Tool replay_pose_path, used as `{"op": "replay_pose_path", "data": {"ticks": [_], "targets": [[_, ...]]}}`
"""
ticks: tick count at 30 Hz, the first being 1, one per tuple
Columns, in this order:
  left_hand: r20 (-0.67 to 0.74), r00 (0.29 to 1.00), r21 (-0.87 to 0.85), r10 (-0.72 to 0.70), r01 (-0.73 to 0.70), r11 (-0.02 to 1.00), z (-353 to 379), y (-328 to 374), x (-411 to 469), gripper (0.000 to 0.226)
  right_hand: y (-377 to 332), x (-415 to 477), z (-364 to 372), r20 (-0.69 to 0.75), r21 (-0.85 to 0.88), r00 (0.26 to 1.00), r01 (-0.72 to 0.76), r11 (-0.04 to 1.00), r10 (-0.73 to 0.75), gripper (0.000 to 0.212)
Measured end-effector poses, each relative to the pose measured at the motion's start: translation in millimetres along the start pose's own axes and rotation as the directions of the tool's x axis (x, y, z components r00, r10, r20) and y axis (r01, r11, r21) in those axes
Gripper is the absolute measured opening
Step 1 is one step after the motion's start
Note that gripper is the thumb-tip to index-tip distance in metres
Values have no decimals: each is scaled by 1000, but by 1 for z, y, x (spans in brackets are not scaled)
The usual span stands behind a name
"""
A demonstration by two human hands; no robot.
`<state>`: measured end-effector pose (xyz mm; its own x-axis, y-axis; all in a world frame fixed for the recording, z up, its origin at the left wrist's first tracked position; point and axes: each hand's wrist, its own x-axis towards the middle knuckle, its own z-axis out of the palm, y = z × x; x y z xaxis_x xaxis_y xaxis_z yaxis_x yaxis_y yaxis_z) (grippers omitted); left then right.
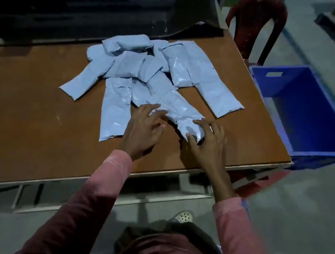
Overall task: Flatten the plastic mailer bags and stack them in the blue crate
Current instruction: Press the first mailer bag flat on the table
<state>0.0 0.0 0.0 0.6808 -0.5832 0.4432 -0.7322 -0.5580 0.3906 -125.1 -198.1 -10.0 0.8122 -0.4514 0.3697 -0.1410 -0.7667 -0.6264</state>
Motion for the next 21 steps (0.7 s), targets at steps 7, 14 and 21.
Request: {"op": "replay_pose_path", "data": {"ticks": [7, 14, 21], "targets": [[194, 980, 101, 34, -54, 993, 24, -23, 36, 58, 19, 24, 17, 224, -246, 966, -74, 966, 131, 72], [188, 969, 169, 163, -196, 966, 32, -22, 20, 47, 36, 20, -20, 129, -257, 988, -53, 965, 89, 47], [218, 964, 97, 154, -179, 979, 33, -12, 6, 51, 12, -4, -33, 114, -219, 977, -150, 964, 178, 59]]}}
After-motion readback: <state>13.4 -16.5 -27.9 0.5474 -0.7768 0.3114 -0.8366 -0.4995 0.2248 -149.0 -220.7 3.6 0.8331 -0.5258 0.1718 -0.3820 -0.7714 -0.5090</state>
